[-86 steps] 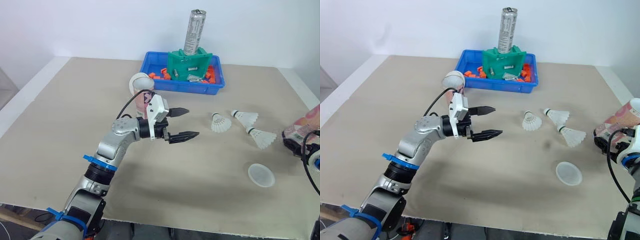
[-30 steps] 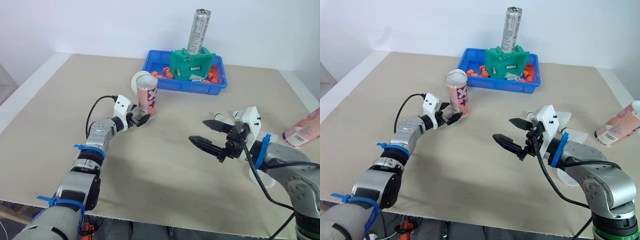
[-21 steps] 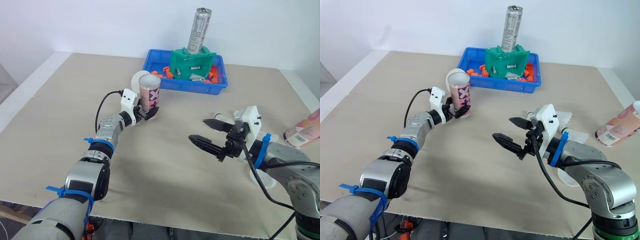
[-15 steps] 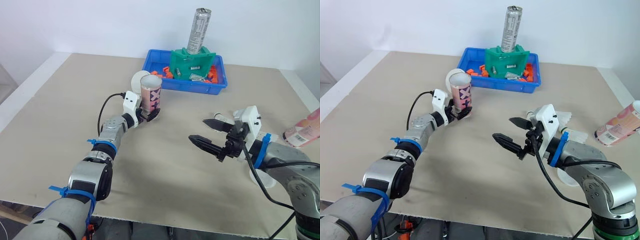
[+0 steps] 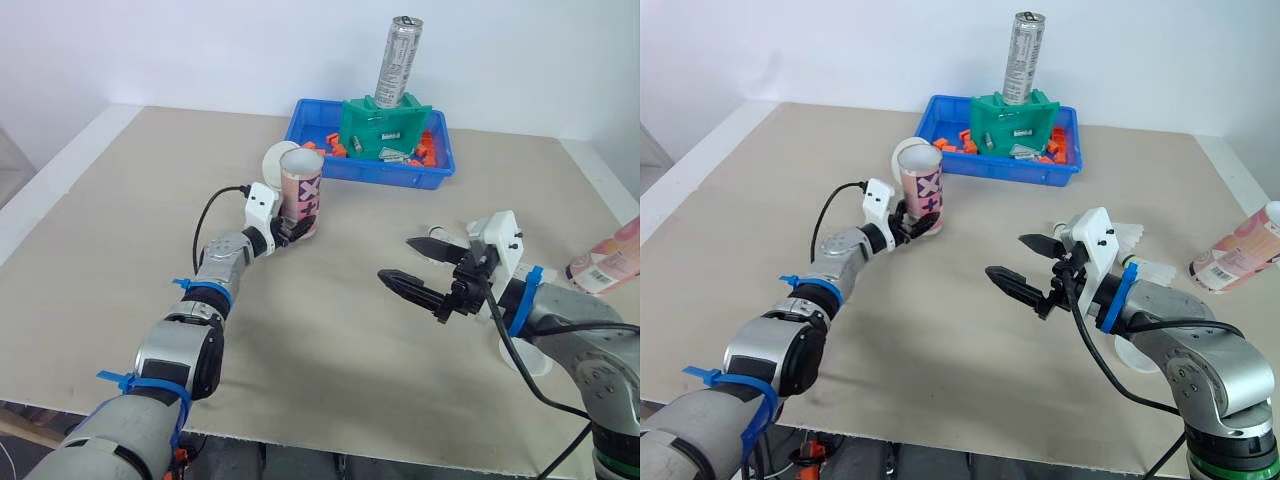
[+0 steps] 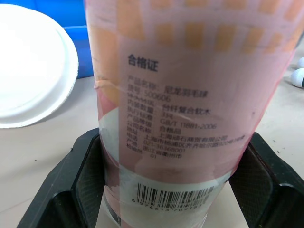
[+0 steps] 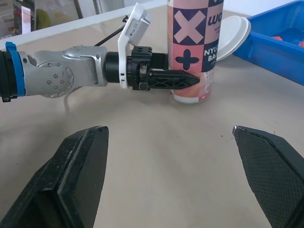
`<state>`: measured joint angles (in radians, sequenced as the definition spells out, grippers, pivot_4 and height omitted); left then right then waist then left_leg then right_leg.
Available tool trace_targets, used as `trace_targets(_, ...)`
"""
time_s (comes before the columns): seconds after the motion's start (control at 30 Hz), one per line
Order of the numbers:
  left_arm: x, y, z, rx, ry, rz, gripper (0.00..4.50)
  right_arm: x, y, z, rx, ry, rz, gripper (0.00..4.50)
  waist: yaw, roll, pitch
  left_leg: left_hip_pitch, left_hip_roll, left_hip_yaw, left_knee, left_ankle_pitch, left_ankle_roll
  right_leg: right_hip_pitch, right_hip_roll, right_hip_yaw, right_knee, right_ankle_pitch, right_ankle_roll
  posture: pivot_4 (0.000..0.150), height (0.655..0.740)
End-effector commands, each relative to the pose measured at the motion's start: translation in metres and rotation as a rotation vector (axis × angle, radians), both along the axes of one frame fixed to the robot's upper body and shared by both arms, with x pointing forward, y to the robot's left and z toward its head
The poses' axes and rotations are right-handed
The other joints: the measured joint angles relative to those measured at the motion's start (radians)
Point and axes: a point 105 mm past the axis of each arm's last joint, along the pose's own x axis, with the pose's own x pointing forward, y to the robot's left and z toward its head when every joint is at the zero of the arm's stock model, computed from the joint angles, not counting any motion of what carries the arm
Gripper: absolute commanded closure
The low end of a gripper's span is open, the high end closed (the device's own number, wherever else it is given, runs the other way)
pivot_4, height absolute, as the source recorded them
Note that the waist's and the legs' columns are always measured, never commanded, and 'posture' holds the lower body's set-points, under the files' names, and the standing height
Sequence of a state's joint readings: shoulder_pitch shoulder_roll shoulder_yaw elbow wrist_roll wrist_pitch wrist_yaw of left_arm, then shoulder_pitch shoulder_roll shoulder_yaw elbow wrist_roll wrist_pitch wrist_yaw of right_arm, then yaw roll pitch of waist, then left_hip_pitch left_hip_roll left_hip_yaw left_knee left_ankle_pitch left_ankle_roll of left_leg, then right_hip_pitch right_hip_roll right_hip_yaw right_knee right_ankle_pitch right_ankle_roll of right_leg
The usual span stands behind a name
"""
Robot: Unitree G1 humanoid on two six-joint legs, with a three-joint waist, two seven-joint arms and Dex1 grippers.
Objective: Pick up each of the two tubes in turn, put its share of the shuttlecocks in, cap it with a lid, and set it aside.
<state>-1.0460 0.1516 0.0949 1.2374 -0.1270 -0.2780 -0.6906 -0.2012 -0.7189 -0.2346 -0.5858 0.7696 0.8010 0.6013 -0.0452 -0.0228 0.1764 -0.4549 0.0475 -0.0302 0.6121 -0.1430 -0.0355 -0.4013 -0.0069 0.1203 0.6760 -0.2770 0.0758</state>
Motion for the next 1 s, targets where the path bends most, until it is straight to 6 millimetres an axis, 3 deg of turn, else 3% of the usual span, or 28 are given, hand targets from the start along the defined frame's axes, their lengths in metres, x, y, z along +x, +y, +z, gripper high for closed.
trace_targets(0.03,-0.001,0.013,0.028,0.069,-0.121,-0.052,0.98,0.005,-0.013,-0.005,-0.056,-0.005,-0.100,0.00,0.000,0.000,0.000,0.000,0.000,0.000,0.000,0.000,0.000,0.000,0.000,0.000,0.000,0.000,0.000,0.150,0.7400)
trace_targets(0.2,-0.026,0.022,0.034,0.255,-0.133,-0.329,0.98,-0.005,-0.023,-0.021,-0.107,0.044,-0.156,0.00,-0.001,0.000,0.000,0.000,0.000,0.000,0.000,0.000,0.000,0.000,0.000,0.000,0.001,0.001,-0.002,0.150,0.7400)
trace_targets(0.27,-0.039,0.029,0.038,0.328,-0.121,-0.443,0.98,0.001,-0.032,-0.023,-0.108,0.028,-0.240,0.00,-0.001,0.000,0.000,0.000,0.000,0.000,0.000,0.000,0.000,0.000,0.000,0.000,0.001,0.001,-0.004,0.150,0.7400)
trace_targets(0.43,-0.080,0.056,0.046,0.575,-0.069,-0.698,0.98,0.016,-0.035,-0.056,-0.086,0.117,-0.359,0.00,-0.005,0.000,0.000,0.001,0.001,0.000,0.000,0.001,0.000,-0.001,0.001,-0.001,0.005,0.000,-0.004,0.150,0.7400)
trace_targets(0.63,-0.102,0.087,0.023,0.886,0.010,-0.798,0.98,0.053,-0.050,-0.071,-0.013,0.119,-0.552,0.00,-0.005,0.002,0.000,0.002,0.003,0.000,0.000,0.004,0.004,-0.001,0.001,-0.002,0.005,0.001,-0.006,0.150,0.7400)
trace_targets(1.0,-0.117,0.087,0.015,0.890,0.039,-0.842,0.98,0.079,-0.050,-0.064,-0.022,0.063,-0.588,0.00,-0.002,0.002,-0.001,0.001,0.004,0.000,-0.001,0.004,0.006,-0.001,0.002,-0.004,0.006,0.000,-0.005,0.150,0.7400)
